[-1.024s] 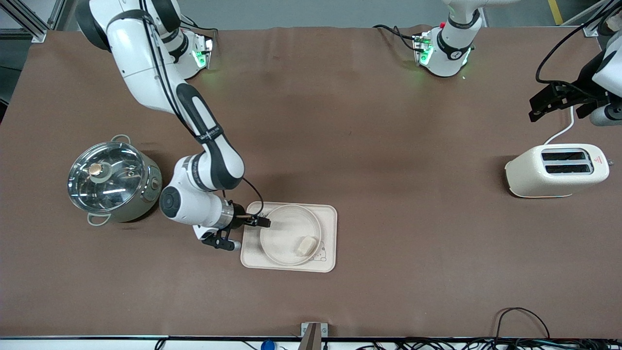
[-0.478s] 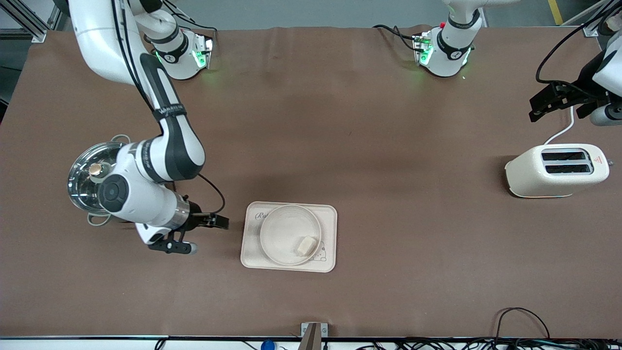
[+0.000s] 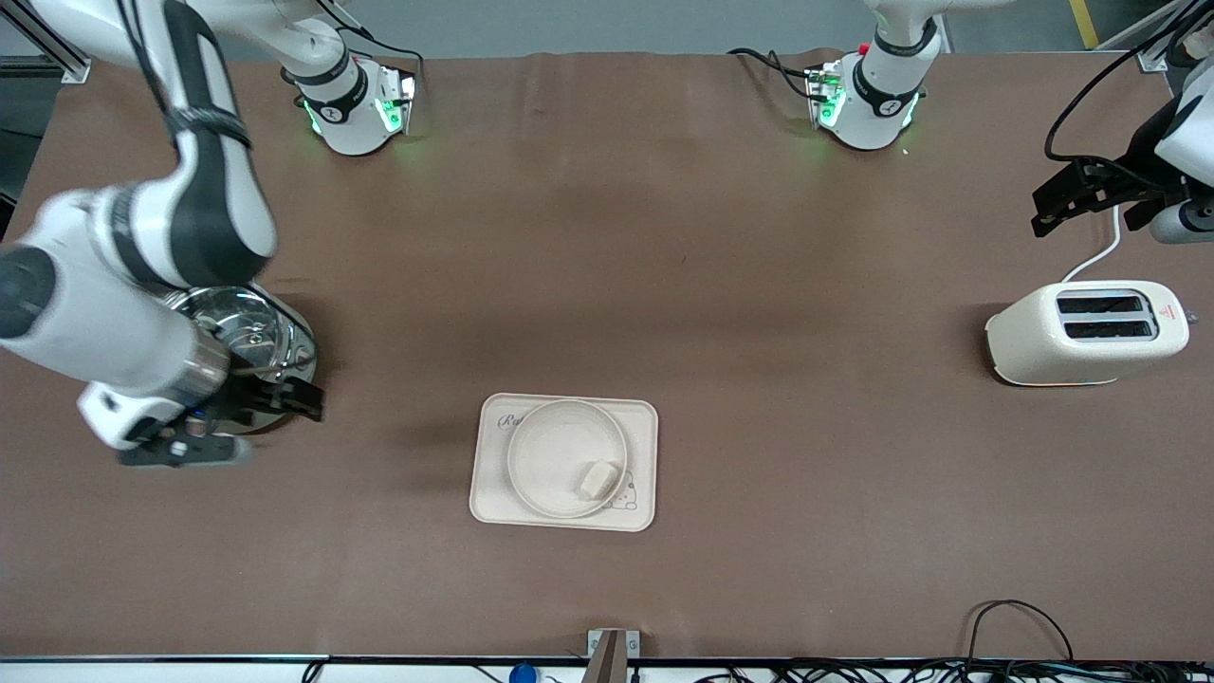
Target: Place bun in plate and plate on tray
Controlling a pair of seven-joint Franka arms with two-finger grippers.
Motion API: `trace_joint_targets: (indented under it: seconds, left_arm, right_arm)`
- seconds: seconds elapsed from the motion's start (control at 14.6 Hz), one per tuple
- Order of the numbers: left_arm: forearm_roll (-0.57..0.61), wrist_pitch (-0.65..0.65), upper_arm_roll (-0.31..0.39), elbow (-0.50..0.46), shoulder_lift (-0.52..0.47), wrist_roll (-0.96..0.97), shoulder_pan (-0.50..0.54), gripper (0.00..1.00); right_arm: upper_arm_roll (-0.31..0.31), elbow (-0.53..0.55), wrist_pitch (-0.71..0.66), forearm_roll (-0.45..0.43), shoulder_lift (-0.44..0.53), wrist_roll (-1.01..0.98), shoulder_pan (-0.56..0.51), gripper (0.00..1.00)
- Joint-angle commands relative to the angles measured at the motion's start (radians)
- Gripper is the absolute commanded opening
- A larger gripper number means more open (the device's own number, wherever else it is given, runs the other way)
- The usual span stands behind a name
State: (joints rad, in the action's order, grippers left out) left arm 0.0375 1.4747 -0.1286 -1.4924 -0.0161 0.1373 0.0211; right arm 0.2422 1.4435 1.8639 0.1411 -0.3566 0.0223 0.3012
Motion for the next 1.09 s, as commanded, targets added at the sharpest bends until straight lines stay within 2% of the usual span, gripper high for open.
trace_joint_targets:
  seconds: [0.0, 0.14, 0.27, 0.41, 0.68, 0.96, 1.02]
  left_arm:
    - [-0.016, -0.007, -0.003, 0.003, -0.015, -0.024, 0.000, 1.00]
    - [-0.016, -0.022, -0.005, 0.001, -0.031, -0.024, -0.003, 1.00]
    - [-0.018, -0.040, -0.022, 0.000, -0.047, -0.018, -0.004, 1.00]
    - [-0.018, -0.045, -0.023, -0.005, -0.050, -0.018, -0.003, 1.00]
    - [-0.018, -0.056, -0.025, -0.002, -0.055, -0.024, -0.003, 1.00]
    - [-0.016, -0.066, -0.028, 0.012, -0.055, -0.022, -0.001, 1.00]
    - [-0.016, -0.089, -0.026, 0.027, -0.051, -0.024, -0.001, 1.00]
  right_arm:
    - [-0.032, 0.046, -0.034, -0.025, 0.117, -0.021, -0.089, 1.00]
    - [-0.098, 0.044, -0.101, -0.032, 0.177, -0.036, -0.207, 1.00]
    - [-0.106, 0.046, -0.175, -0.034, 0.240, -0.058, -0.262, 1.00]
    - [-0.153, 0.049, -0.209, -0.038, 0.289, -0.056, -0.328, 1.00]
    - [-0.207, 0.078, -0.235, -0.069, 0.338, -0.001, -0.341, 1.00]
    - [-0.315, 0.037, -0.235, -0.119, 0.340, 0.096, -0.392, 1.00]
    - [-0.322, 0.041, -0.224, -0.121, 0.338, 0.112, -0.392, 1.00]
